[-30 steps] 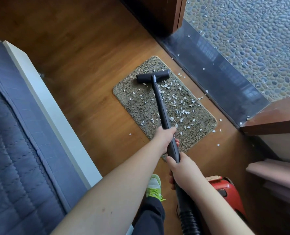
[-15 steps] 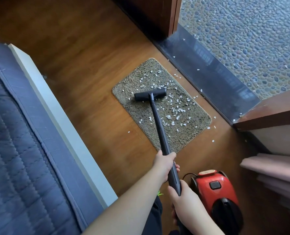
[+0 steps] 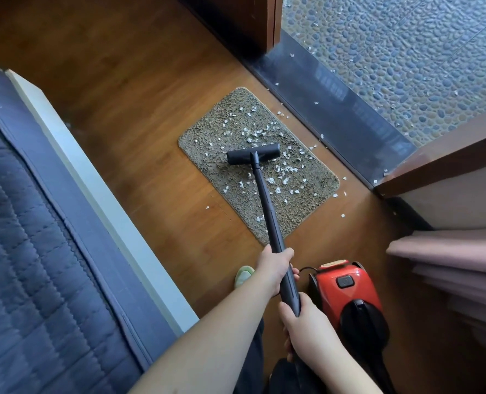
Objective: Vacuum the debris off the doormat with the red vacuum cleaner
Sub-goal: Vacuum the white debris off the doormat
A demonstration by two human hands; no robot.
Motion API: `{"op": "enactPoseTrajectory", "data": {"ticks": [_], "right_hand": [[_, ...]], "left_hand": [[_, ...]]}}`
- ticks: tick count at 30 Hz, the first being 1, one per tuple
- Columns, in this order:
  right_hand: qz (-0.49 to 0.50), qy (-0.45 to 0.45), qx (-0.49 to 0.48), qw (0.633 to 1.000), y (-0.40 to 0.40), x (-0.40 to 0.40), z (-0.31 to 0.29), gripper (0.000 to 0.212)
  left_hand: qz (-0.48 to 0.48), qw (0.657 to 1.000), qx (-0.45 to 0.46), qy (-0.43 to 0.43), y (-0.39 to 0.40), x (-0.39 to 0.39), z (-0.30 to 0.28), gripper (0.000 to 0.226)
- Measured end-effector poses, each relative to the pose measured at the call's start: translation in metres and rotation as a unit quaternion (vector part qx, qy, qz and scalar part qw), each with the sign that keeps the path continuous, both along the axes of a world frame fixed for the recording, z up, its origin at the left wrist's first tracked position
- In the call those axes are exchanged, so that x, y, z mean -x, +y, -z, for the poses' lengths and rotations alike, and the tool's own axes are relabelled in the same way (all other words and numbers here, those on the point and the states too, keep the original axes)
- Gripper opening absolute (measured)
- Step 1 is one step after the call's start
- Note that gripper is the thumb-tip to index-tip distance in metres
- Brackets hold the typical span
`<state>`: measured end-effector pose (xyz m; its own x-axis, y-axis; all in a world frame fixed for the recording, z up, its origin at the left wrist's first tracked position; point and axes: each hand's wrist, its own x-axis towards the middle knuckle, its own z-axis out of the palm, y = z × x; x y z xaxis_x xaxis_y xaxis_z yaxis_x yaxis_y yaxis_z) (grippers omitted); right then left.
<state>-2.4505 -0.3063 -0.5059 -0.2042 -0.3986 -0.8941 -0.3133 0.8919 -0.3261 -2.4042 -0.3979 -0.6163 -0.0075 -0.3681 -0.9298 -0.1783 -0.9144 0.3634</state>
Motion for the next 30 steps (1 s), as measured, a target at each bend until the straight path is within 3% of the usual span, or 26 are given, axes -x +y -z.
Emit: {"op": "enactPoseTrajectory", "data": {"ticks": [9,21,30], "right_hand": [[0.022,-0.015,-0.017,1.0,0.043,0.008,-0.005,0.023],[0.037,-0.008,-0.051,0.998,0.093,0.015,-0.015,0.032],[0.066,-0.024,-0.048,0.996,0.134,0.029,-0.029,0.028]], "left_hand": [[0.023,0.999,-0.003,-0.028,0.043,0.005,-0.008,0.049],[0.048,0.998,-0.021,-0.032,0.099,0.024,-0.017,0.034],[0.065,0.997,-0.036,-0.032,0.139,0.036,-0.03,0.048]]}}
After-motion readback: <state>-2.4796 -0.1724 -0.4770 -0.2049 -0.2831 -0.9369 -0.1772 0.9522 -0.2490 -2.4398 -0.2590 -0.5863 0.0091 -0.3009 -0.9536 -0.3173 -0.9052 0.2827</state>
